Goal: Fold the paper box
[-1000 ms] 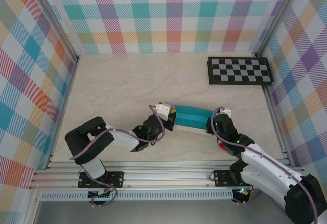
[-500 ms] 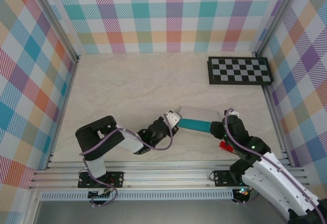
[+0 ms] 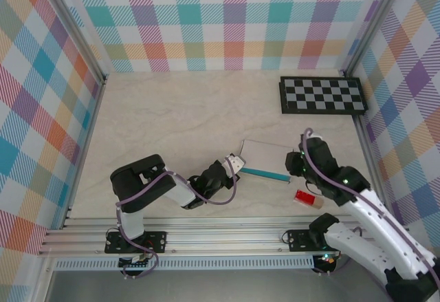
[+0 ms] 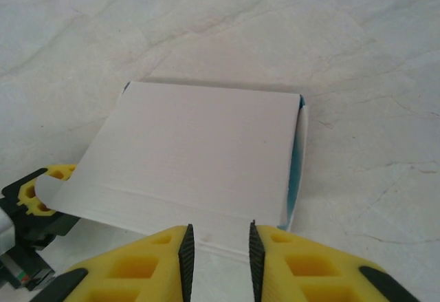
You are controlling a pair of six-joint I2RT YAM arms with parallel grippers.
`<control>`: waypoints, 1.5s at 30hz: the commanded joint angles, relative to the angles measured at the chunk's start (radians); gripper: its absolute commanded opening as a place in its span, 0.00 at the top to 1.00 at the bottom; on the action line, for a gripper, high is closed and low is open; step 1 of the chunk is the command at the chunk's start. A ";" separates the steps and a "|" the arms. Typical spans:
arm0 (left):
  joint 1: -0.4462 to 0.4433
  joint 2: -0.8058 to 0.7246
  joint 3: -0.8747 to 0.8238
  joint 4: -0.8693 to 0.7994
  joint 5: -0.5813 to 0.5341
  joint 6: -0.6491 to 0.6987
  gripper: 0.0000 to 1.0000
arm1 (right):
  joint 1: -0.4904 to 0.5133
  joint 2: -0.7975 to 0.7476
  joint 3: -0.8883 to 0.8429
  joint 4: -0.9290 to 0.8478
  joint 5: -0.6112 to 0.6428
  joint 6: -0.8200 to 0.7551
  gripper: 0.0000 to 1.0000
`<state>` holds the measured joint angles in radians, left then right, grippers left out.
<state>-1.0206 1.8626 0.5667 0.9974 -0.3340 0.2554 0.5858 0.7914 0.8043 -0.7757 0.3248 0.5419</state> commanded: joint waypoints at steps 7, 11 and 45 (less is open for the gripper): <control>-0.009 0.017 0.011 -0.061 0.045 0.007 1.00 | 0.005 0.231 -0.087 0.260 -0.096 0.023 0.75; -0.009 0.008 0.022 -0.087 0.088 -0.002 1.00 | 0.005 0.309 -0.122 0.302 -0.092 0.030 0.75; 0.215 -0.116 0.388 -0.747 0.561 -0.901 0.56 | -0.013 0.475 -0.142 0.363 -0.105 0.092 0.74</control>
<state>-0.8024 1.7386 0.9169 0.2955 0.1909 -0.5579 0.5758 1.2560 0.6518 -0.4160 0.2516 0.6178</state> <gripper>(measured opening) 0.433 0.262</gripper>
